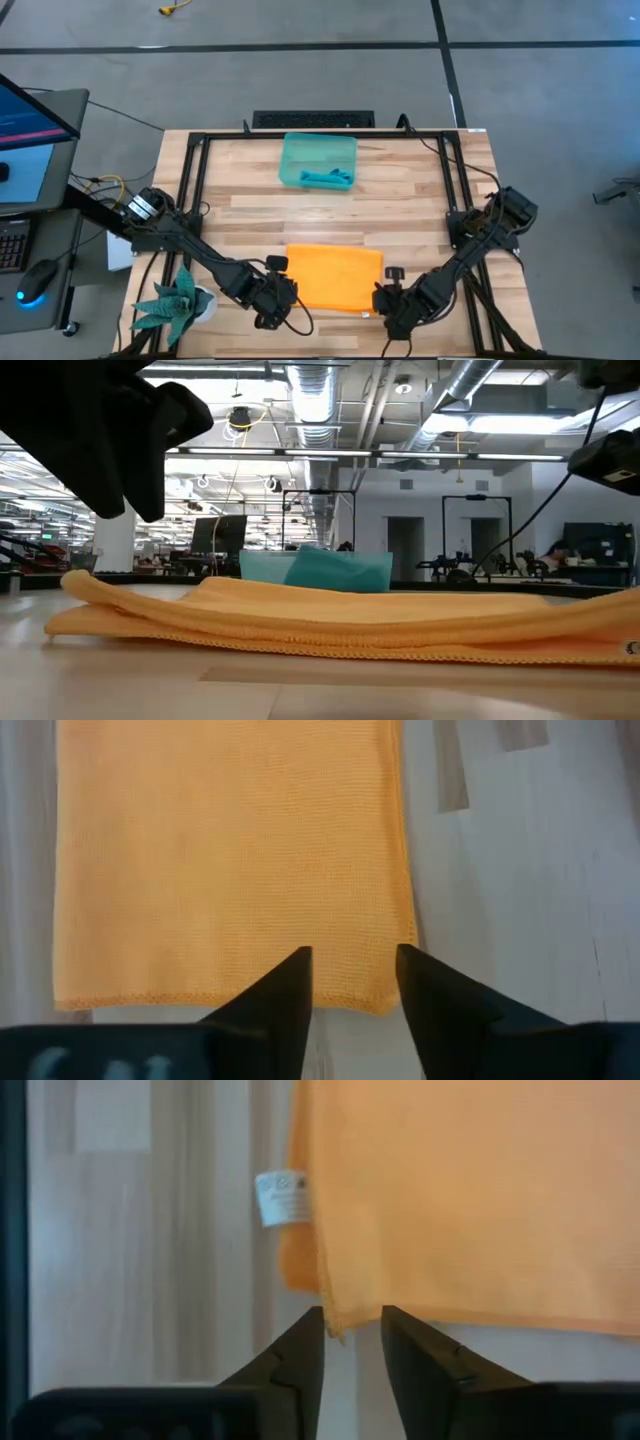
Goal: Roll microfiber towels into tight, uniform cylinder then place into a basket
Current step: Fold the yellow microfiber cloth
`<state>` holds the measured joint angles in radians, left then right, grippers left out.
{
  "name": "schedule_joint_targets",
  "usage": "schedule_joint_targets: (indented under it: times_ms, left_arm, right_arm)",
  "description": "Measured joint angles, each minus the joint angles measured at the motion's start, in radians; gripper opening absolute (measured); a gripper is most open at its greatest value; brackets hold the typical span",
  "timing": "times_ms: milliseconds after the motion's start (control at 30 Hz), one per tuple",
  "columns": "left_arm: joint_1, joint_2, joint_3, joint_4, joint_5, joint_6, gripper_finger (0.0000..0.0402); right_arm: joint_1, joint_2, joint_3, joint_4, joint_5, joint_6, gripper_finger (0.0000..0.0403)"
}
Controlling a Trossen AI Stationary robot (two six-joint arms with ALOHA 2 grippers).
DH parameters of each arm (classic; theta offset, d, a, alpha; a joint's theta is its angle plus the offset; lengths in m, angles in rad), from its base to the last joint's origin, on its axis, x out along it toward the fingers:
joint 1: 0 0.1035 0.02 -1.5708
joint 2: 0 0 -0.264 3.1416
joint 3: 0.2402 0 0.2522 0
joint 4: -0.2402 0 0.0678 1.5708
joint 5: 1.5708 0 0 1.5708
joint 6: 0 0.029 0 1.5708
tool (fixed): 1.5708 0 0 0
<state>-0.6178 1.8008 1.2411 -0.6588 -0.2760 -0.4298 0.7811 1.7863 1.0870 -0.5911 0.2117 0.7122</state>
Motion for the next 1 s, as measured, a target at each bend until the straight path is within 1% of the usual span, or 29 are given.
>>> schedule_joint_targets:
  times_ms: [100, 233, 300, 367, 433, 500, 533, 600, 667, 733, 867, 1000]
  left_arm:
    - [0.001, 0.0, 0.0, 0.0, -0.006, -0.032, 0.0152]
    - [0.014, 0.0, 0.009, -0.006, -0.003, -0.109, 0.0155]
    - [0.02, 0.0, 0.021, -0.021, 0.003, -0.121, 0.0155]
    - [0.026, 0.0, 0.029, -0.027, 0.003, -0.121, 0.0155]
    - [0.031, 0.0, 0.029, -0.031, 0.003, -0.1, 0.0155]
    - [0.036, 0.0, 0.029, -0.031, -0.019, -0.059, 0.0155]
    - [0.038, 0.0, 0.029, -0.029, -0.041, -0.04, 0.0155]
    - [0.043, 0.0, 0.029, -0.023, -0.1, -0.013, 0.0155]
    - [0.048, 0.0, 0.029, -0.012, -0.168, -0.008, 0.0155]
    - [0.057, 0.0, 0.029, 0.001, -0.233, -0.008, 0.0155]
    - [0.082, 0.0, 0.022, 0.036, -0.354, -0.07, 0.0155]
    - [0.111, 0.0, -0.002, 0.096, -0.389, -0.09, 0.0155]
  right_arm:
    - [-0.019, -0.001, 0.013, -0.004, -0.067, -0.004, 0.0136]
    - [-0.033, -0.001, 0.058, -0.028, -0.158, -0.006, 0.0143]
    - [-0.028, -0.002, 0.1, -0.071, -0.17, -0.006, 0.0144]
    - [-0.016, -0.002, 0.146, -0.119, -0.157, -0.01, 0.0143]
    - [0.003, -0.002, 0.183, -0.152, -0.105, -0.031, 0.014]
    - [0.023, -0.003, 0.205, -0.162, -0.007, -0.076, 0.0137]
    - [0.032, -0.003, 0.206, -0.159, 0.065, -0.108, 0.0135]
    - [0.049, -0.003, 0.201, -0.161, 0.242, -0.148, 0.0133]
    - [0.05, 0.001, 0.2, -0.18, 0.371, -0.153, 0.0132]
    - [0.04, 0.002, 0.198, -0.195, 0.404, -0.14, 0.0132]
    - [0.01, 0.002, 0.198, -0.182, 0.395, -0.112, 0.0134]
    - [-0.025, 0.003, 0.198, -0.175, 0.389, -0.102, 0.0132]
